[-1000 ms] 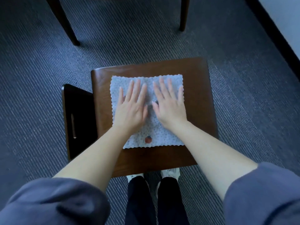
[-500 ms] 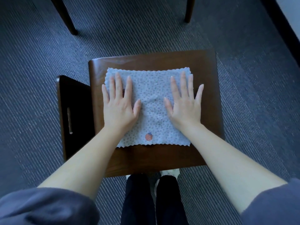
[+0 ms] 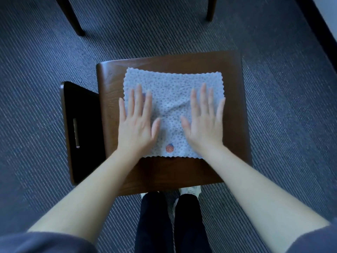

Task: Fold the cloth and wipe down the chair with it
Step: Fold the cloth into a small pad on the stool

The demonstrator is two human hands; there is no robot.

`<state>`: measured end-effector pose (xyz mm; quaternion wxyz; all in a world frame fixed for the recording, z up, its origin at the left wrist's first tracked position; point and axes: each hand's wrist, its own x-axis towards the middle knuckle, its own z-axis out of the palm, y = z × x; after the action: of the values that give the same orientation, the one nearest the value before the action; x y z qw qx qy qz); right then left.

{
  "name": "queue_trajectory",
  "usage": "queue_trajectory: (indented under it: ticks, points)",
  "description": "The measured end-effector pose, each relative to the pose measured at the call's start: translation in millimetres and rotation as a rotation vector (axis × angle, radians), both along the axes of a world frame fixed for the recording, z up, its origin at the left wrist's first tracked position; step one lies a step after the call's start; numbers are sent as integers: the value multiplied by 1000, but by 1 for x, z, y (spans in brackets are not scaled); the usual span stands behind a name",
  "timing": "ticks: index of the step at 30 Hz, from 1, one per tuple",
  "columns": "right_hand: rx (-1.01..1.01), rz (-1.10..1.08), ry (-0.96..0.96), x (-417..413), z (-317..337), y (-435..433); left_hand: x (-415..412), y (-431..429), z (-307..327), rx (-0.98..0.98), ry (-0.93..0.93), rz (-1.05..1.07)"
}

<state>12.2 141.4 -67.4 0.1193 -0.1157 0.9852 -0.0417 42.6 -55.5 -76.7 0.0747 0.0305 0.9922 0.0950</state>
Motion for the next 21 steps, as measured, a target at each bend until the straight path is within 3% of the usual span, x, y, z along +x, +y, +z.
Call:
queue_trajectory:
  ticks: [3, 8, 12, 16, 21]
  points:
    - [25, 122, -29, 31, -9, -3, 34, 6, -9, -41, -16, -112]
    - [55, 179, -70, 34, -16, 5, 37, 1, -11, -55, -64, -130]
    - [-58, 150, -37, 41, -2, 17, 45, -12, 2, 11, -91, -147]
    - [-260, 209, 88, 66, 13, 50, 67, -32, 23, 37, 43, -181]
    - [-232, 215, -14, 83, 21, 75, 81, -41, 35, -59, -60, -217]
